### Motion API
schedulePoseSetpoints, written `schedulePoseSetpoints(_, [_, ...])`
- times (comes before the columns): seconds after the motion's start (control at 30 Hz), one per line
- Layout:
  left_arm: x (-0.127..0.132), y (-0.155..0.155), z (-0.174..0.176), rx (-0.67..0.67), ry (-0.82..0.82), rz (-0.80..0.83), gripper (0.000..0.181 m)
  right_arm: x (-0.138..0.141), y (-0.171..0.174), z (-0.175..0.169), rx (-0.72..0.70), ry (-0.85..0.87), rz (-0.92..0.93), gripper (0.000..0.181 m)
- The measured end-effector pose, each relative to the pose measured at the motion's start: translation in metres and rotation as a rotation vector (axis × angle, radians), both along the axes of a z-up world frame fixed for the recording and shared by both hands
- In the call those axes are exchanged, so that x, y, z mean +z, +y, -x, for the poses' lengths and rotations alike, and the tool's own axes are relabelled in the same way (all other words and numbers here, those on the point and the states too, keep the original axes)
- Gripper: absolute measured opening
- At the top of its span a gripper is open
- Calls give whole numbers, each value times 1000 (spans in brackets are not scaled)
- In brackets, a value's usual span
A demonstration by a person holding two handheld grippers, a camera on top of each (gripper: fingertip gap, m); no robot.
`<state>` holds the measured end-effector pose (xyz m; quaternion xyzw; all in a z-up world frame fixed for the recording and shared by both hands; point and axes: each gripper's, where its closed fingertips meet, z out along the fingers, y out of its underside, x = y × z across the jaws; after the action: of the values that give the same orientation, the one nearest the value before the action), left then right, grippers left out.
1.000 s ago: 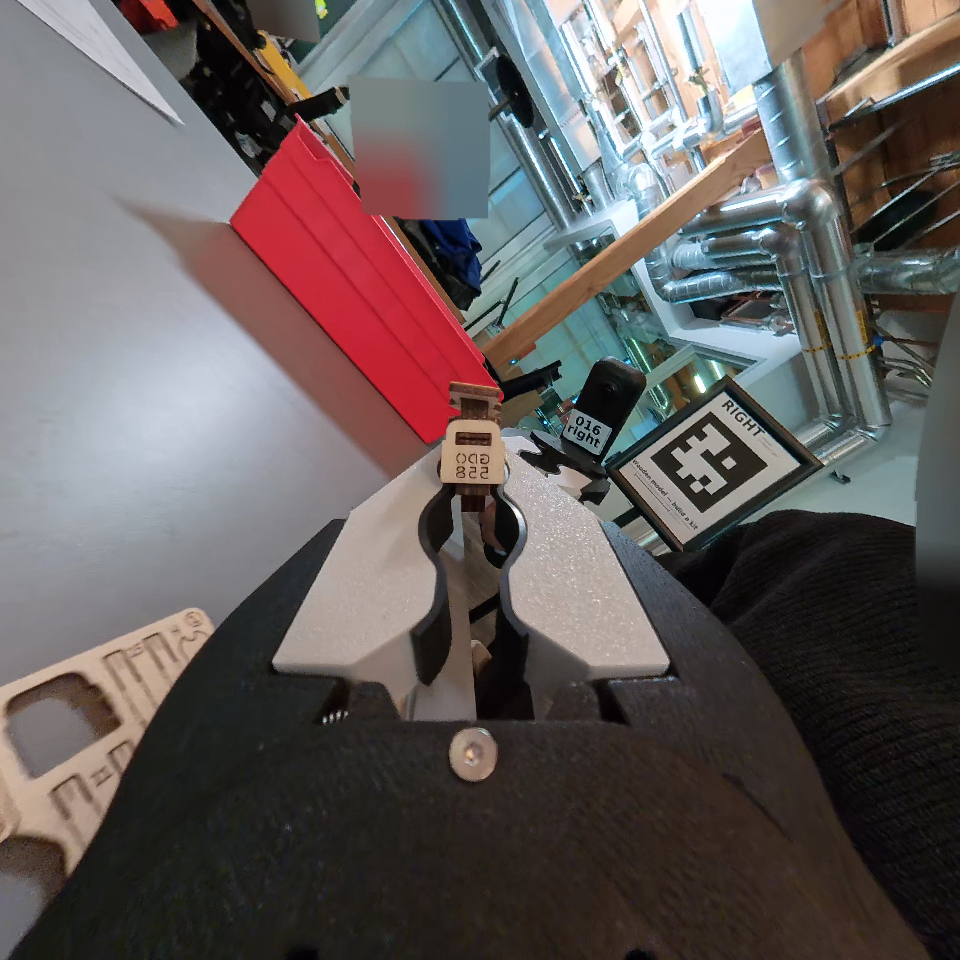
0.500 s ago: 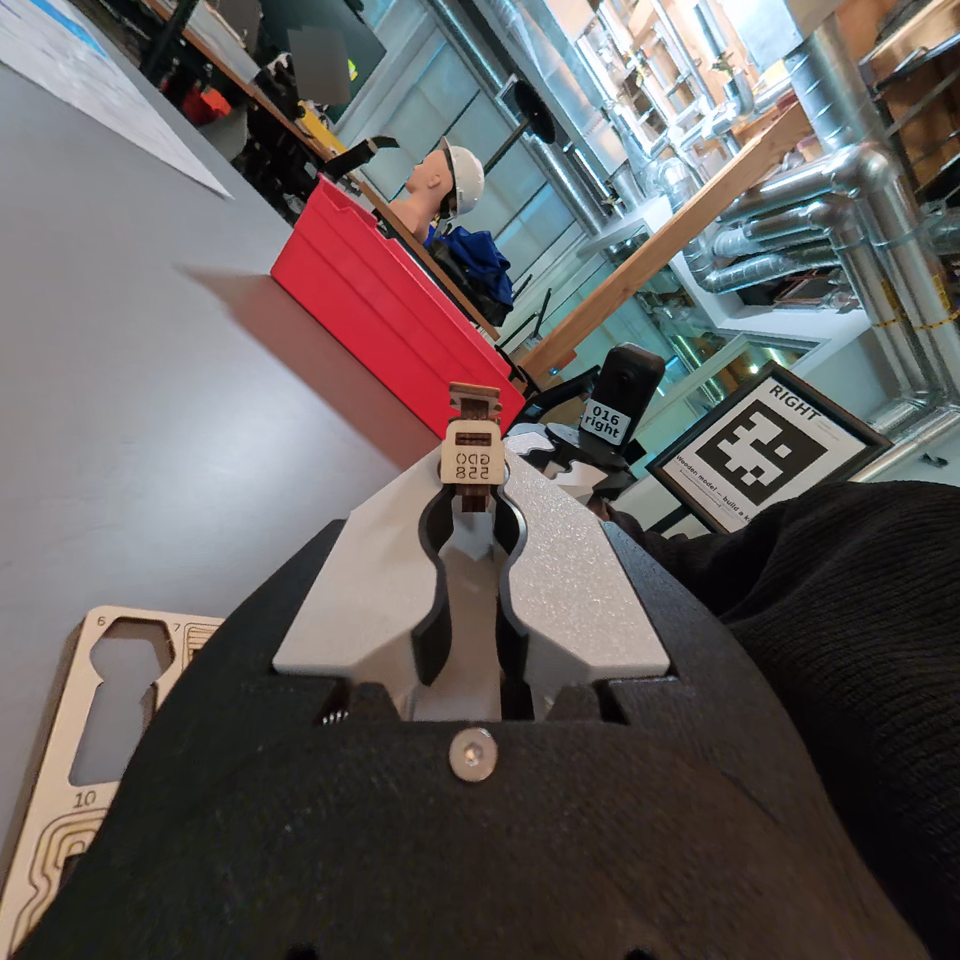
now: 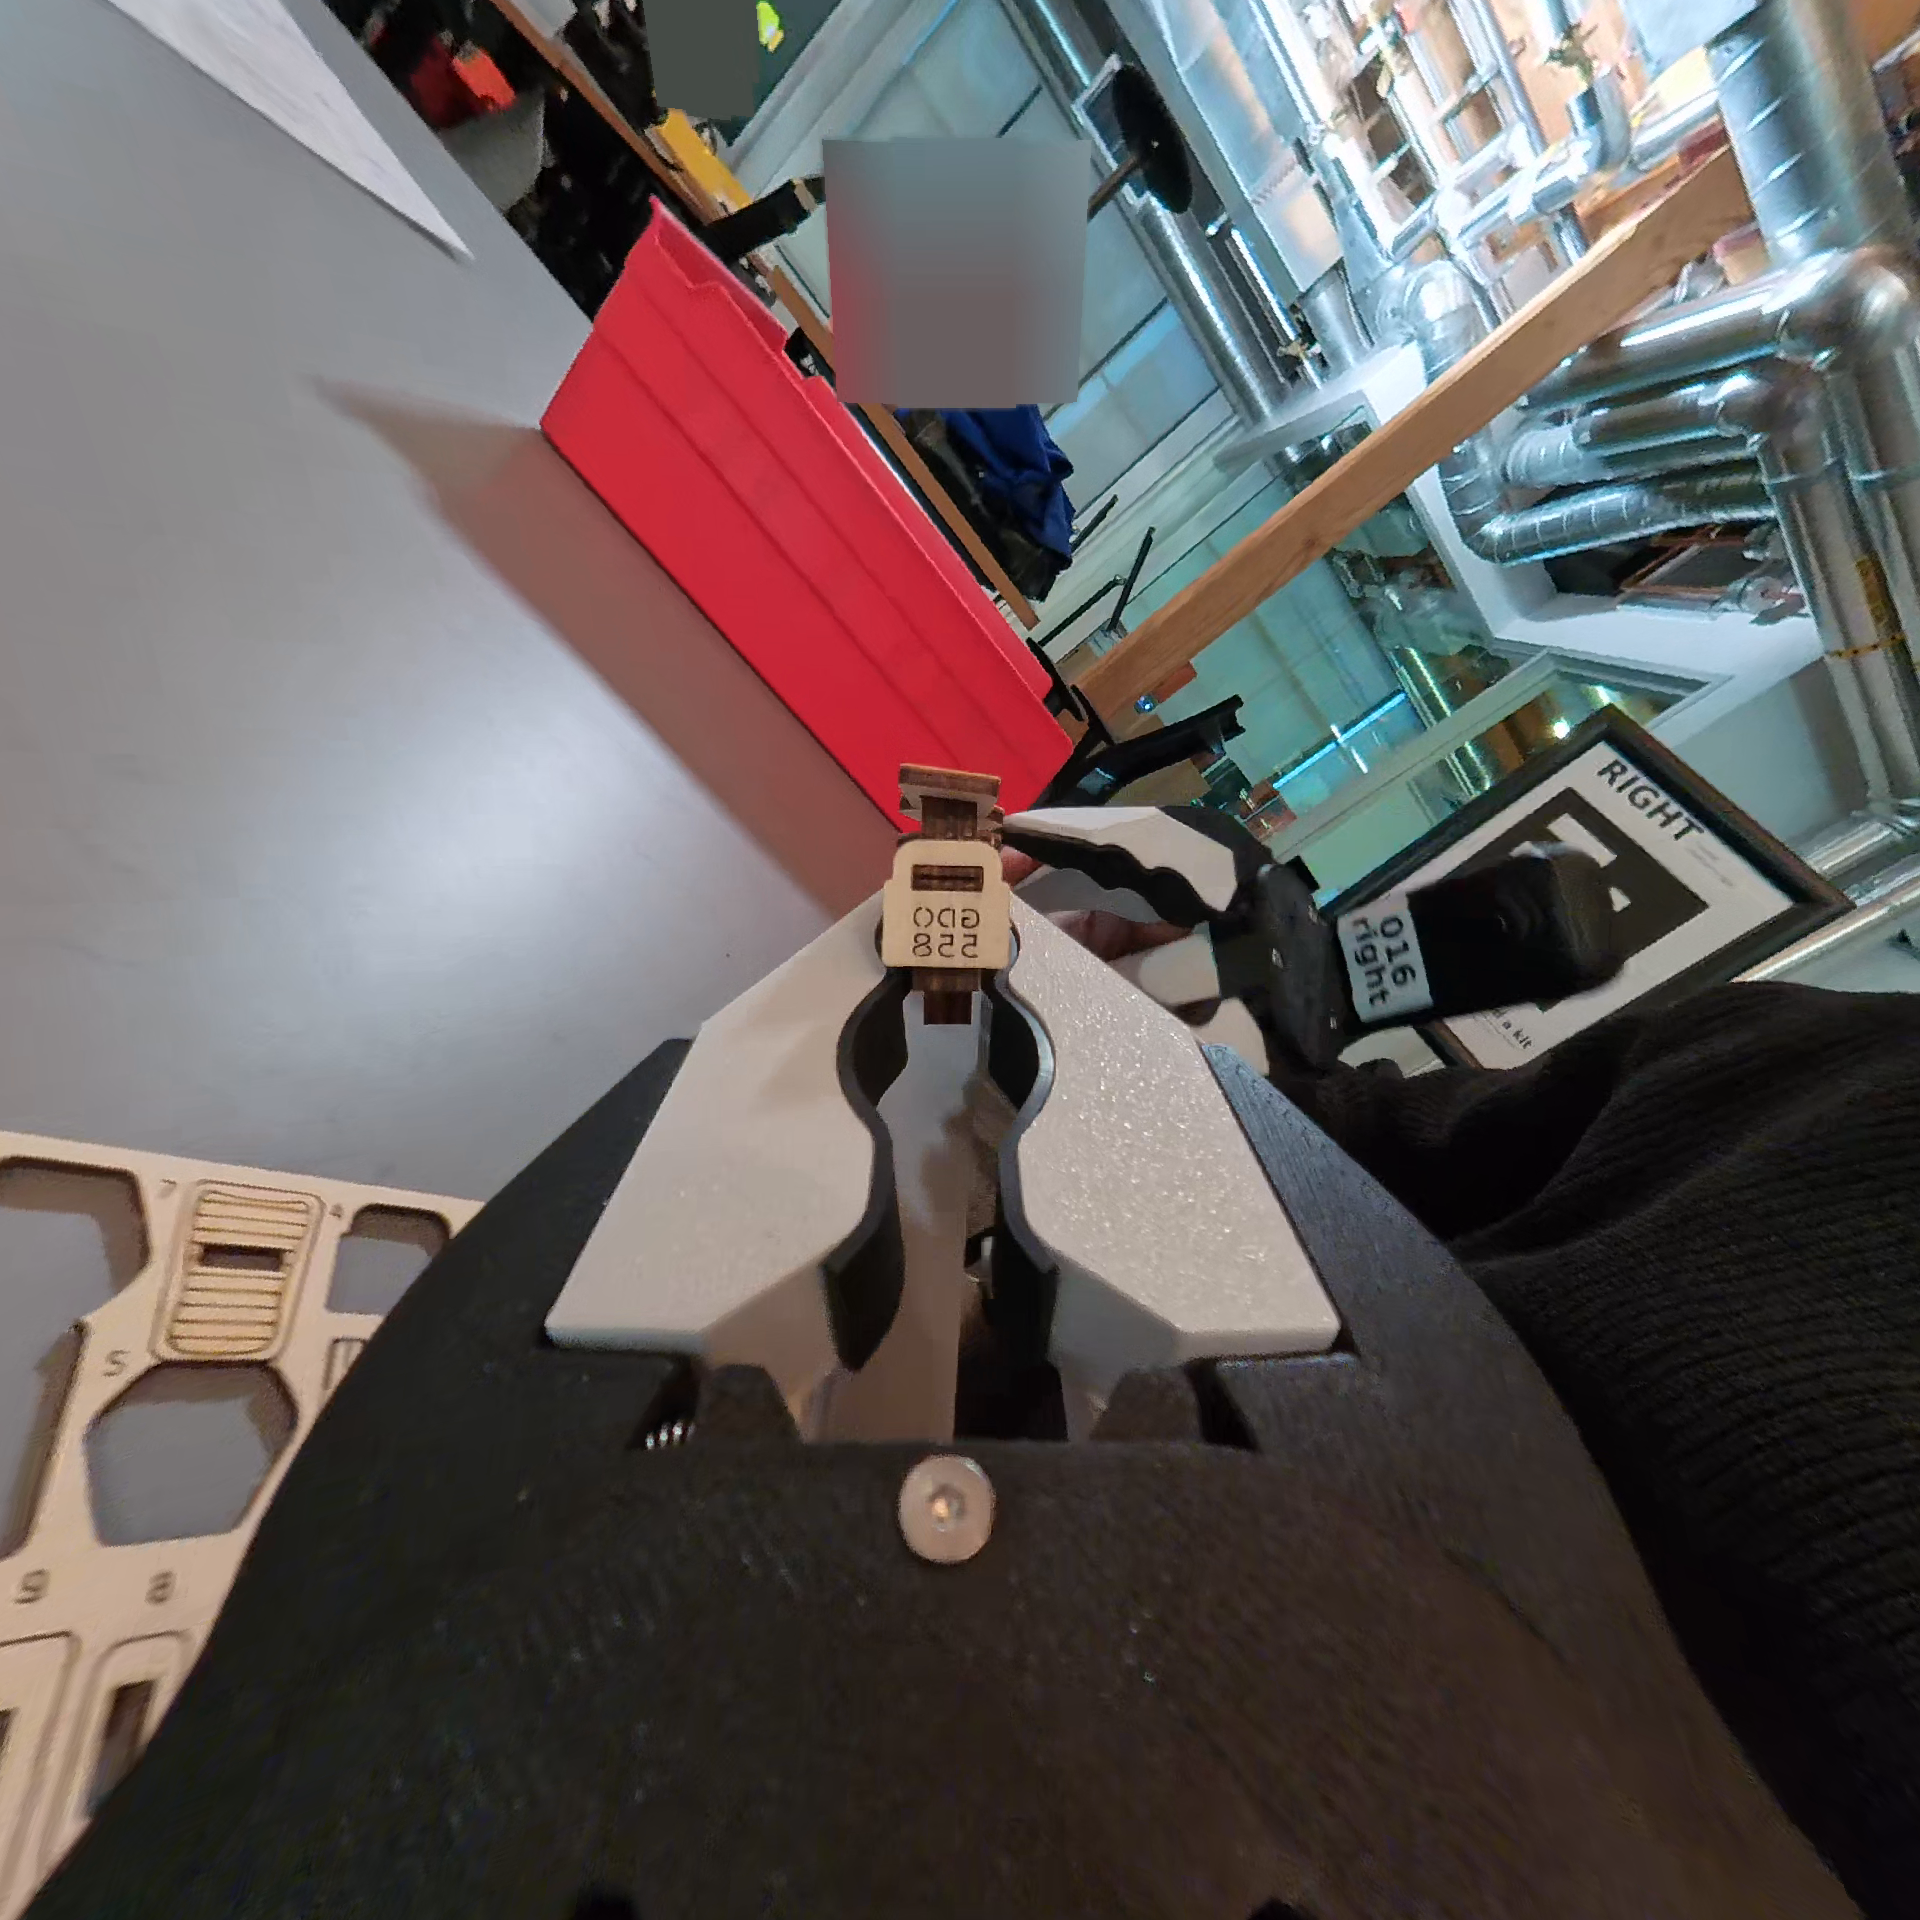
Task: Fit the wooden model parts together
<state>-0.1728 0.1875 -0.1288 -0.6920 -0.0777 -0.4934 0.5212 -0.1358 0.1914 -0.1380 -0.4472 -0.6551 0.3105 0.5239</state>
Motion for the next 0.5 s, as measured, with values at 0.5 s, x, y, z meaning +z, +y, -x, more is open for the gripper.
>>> schedulePoseSetpoints(0.5, [-20,-3,-49,-67,164,62,6,-25,-13,6,-19,-133,-256,82])
